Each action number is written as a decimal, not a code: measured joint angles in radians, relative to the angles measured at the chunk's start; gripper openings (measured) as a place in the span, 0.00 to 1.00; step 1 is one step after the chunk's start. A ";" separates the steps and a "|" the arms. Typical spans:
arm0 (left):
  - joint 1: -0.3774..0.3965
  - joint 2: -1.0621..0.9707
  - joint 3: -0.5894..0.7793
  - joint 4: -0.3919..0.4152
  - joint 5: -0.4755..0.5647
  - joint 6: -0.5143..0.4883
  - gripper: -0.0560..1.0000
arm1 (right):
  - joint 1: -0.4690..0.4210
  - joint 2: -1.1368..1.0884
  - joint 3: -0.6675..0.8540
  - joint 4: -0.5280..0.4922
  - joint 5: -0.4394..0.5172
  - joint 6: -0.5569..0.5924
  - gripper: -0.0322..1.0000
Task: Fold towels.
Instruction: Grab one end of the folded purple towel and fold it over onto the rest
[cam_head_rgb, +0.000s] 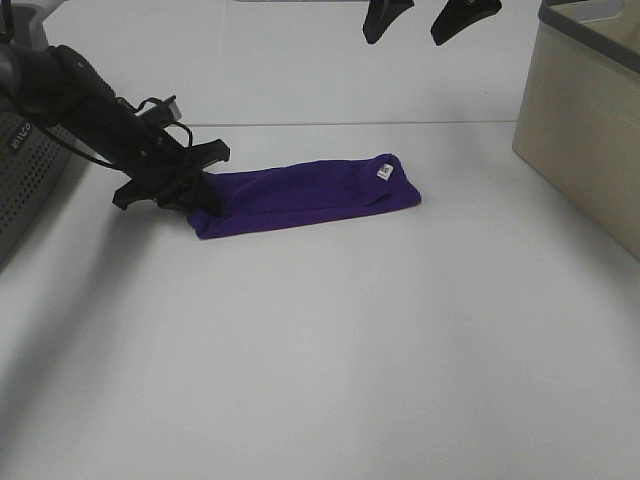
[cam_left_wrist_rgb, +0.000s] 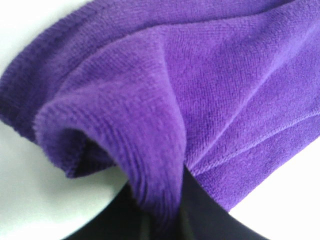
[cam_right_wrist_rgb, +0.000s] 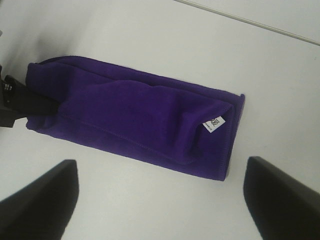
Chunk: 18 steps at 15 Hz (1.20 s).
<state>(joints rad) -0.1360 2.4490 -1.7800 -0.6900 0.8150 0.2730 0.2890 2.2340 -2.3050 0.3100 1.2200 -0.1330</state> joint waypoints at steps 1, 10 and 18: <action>0.000 -0.001 0.000 0.003 0.002 0.017 0.09 | 0.000 0.000 0.000 0.000 0.000 0.000 0.87; 0.015 -0.200 0.010 0.118 0.049 0.158 0.09 | 0.000 -0.002 0.000 0.055 0.000 0.000 0.87; -0.219 0.009 -0.222 0.072 0.037 0.116 0.30 | 0.000 -0.148 0.000 0.018 0.002 0.000 0.87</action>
<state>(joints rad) -0.3550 2.4580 -2.0020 -0.6180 0.8520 0.3890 0.2890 2.0860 -2.3050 0.3280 1.2220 -0.1330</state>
